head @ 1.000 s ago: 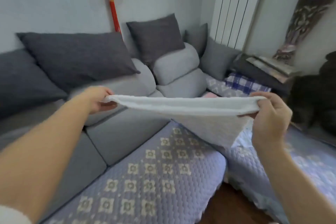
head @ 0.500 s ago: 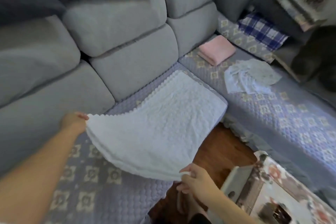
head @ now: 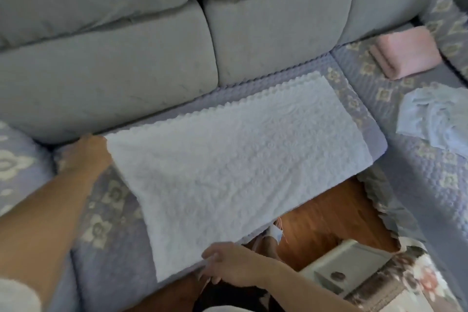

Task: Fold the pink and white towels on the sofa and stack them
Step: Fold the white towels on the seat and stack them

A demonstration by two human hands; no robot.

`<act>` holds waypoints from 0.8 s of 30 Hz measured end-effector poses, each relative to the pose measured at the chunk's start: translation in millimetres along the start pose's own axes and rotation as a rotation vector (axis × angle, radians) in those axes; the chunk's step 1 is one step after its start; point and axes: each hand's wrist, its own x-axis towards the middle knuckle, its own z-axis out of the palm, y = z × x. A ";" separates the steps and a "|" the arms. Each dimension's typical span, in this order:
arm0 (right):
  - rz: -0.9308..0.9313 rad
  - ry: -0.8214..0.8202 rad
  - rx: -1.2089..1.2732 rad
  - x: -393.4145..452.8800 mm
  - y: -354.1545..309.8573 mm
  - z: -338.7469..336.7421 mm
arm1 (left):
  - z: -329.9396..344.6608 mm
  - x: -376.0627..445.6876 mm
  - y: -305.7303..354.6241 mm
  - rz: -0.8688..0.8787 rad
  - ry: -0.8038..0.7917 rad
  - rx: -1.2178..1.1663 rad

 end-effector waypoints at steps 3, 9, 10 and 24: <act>0.167 0.325 0.015 24.0 43.4 -40.5 | 75.9 36.4 -45.3 -0.233 -0.147 0.037; 0.422 0.409 -0.284 10.7 134.6 -132.6 | 118.9 -93.4 20.4 -0.175 -0.493 -0.088; 0.426 0.403 -0.306 5.0 139.2 -148.2 | 127.1 -104.7 30.8 -0.150 -0.559 -0.087; 0.185 0.572 -0.641 31.3 147.9 -536.9 | 150.4 -47.3 348.6 0.000 -0.342 -0.238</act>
